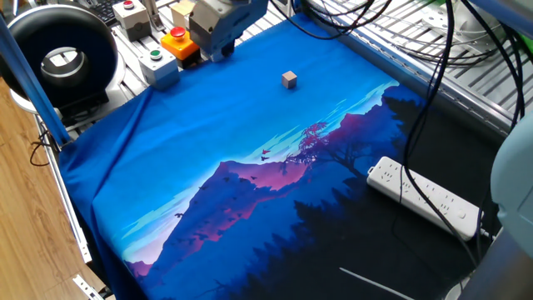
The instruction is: Pick up the small block on the left and move it to the right
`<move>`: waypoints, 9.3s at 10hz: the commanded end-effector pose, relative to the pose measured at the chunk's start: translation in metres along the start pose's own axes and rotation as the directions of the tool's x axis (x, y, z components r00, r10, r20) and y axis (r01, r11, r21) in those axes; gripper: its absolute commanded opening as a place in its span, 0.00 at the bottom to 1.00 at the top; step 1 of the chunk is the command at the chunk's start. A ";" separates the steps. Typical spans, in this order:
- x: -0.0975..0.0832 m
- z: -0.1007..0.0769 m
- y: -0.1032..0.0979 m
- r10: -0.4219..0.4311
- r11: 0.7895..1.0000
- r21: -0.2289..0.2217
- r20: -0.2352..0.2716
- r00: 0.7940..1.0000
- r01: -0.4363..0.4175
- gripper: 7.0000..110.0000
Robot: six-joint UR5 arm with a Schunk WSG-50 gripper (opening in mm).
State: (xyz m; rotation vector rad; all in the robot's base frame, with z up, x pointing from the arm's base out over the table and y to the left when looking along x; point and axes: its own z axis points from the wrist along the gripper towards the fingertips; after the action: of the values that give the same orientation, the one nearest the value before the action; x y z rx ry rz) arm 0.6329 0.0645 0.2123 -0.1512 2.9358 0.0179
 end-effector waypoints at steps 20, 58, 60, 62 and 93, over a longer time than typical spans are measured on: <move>0.024 -0.003 -0.023 0.206 0.974 0.107 -0.077 0.975 -0.198 0.00; -0.007 0.081 -0.181 -0.154 0.988 -0.030 0.031 0.988 0.155 0.00; -0.009 0.102 -0.187 -0.175 0.983 -0.035 0.073 0.982 0.178 0.15; -0.008 0.107 -0.195 -0.196 0.980 -0.013 0.072 0.978 0.197 0.15; -0.026 0.157 -0.200 0.012 1.000 0.007 0.038 0.999 -0.013 0.15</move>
State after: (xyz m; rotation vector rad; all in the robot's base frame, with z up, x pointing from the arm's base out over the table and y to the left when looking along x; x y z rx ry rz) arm 0.7096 -0.1345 0.0624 -0.1467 2.9022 -0.0357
